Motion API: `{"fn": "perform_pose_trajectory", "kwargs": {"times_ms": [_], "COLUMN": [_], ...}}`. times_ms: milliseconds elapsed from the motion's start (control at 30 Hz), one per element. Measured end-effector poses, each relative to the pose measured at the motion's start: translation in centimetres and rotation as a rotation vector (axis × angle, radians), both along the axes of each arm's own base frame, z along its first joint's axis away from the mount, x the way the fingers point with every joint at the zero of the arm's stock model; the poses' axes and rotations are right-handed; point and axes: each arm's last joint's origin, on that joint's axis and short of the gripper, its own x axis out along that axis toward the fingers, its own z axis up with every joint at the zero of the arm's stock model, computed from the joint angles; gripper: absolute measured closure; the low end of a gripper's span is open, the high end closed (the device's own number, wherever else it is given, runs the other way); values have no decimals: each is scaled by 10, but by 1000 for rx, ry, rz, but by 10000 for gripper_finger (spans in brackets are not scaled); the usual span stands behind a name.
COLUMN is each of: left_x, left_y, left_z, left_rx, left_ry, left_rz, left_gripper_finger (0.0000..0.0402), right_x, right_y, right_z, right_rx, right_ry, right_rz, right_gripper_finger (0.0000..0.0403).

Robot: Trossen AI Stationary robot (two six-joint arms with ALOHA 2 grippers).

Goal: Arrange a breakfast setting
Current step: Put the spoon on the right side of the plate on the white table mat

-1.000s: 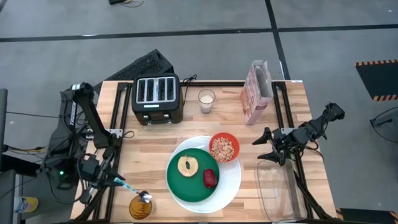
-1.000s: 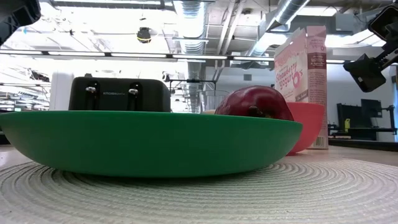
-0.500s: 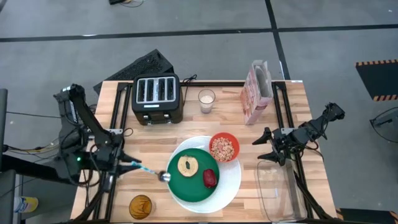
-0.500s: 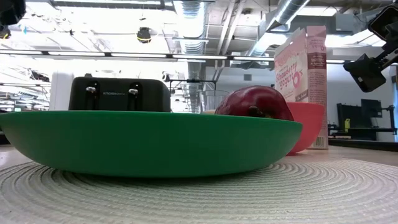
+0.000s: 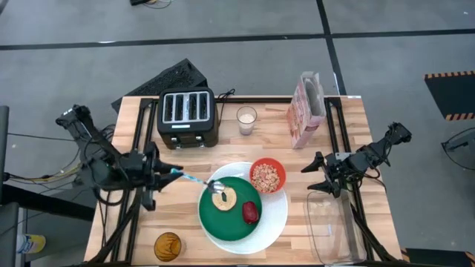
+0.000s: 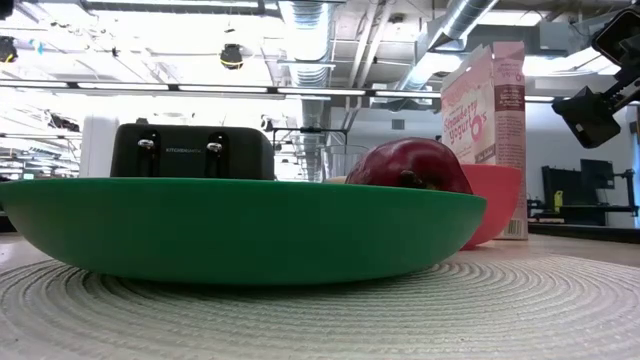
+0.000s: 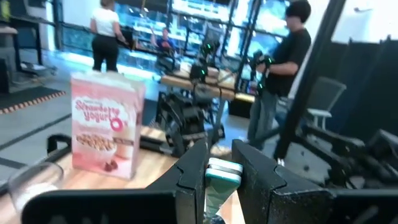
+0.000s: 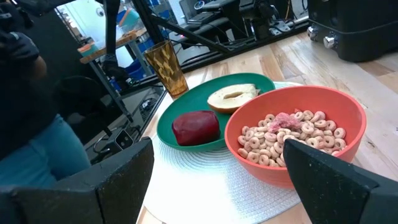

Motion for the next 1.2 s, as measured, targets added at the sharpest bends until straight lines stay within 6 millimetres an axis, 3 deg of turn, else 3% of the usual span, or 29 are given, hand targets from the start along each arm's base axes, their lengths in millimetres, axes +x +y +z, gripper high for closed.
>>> {"fn": "perform_pose_trajectory", "kwargs": {"times_ms": [500,733,867,1200], "left_x": [22,28,32,60], "left_y": [26,35,39,38], "left_z": [7,8,9,1], "left_rx": [6,-19,-27,37], "left_ry": [-60,-69,-88,-90], "left_rz": [11,0,23,59], "left_gripper_finger": [347,347,347,347], "right_x": [1,2,2,3], "right_y": [-1,-5,-6,-7], "right_z": [2,13,13,22], "right_rx": [14,256,509,910], "right_ry": [-24,-109,-91,-130], "right_rz": [-46,-202,-268,-293], "right_gripper_finger": [25,25,25,25]}}
